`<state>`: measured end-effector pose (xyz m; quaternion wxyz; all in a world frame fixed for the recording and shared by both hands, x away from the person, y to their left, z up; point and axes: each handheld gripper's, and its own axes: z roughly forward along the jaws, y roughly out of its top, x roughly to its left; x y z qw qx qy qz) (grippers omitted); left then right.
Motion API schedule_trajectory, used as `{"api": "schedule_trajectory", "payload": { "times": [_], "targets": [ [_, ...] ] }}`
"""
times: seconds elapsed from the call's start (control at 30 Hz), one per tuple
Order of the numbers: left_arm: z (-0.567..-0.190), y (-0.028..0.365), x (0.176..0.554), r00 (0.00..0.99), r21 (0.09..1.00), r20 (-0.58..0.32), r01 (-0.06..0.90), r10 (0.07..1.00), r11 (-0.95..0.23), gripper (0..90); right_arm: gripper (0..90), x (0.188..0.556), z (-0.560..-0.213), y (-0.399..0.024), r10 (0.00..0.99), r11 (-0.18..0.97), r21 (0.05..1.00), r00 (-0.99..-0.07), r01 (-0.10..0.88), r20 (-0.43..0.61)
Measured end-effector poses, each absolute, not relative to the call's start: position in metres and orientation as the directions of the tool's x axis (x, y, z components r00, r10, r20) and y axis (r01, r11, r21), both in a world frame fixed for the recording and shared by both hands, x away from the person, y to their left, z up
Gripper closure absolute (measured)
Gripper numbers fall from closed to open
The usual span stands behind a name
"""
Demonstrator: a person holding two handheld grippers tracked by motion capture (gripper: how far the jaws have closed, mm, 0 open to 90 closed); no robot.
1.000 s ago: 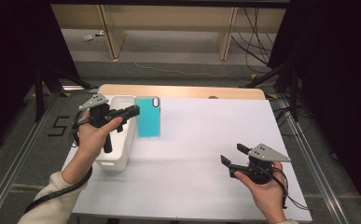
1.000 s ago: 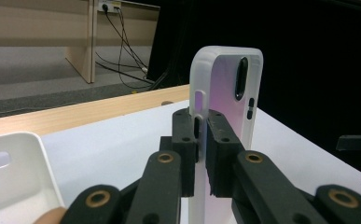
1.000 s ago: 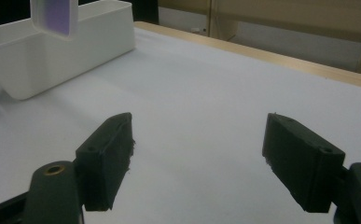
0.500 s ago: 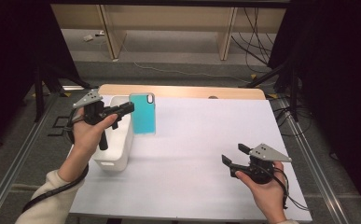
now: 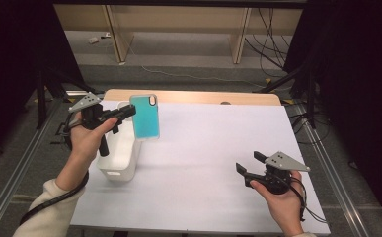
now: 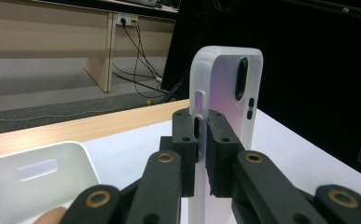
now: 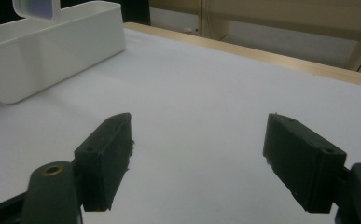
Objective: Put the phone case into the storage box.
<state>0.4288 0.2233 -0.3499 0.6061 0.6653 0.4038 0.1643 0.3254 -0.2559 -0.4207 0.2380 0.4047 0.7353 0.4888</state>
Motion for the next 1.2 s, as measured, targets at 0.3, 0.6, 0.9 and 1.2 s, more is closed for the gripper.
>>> {"api": "schedule_trajectory", "payload": {
  "times": [0.3, 0.6, 0.9, 1.2],
  "targets": [
    [-0.349, 0.229, 0.430, 0.612, 0.940, -0.265, 0.336, 0.745, 0.059, 83.1, 24.7, 0.327, -0.422, -0.257, 0.829, 0.177, 0.917, -0.556, 0.356, 0.056],
    [-0.346, 0.238, 0.431, 0.602, 0.941, -0.268, 0.332, 0.753, 0.070, 83.1, 24.4, 0.326, -0.422, -0.258, 0.833, 0.194, 0.911, -0.551, 0.363, 0.042],
    [-0.344, 0.246, 0.433, 0.588, 0.942, -0.273, 0.324, 0.761, 0.088, 83.1, 24.3, 0.326, -0.422, -0.260, 0.836, 0.205, 0.902, -0.548, 0.381, 0.041],
    [-0.341, 0.251, 0.432, 0.583, 0.946, -0.264, 0.313, 0.768, 0.087, 83.1, 24.3, 0.327, -0.423, -0.258, 0.838, 0.183, 0.912, -0.543, 0.366, 0.050]
  ]
}}
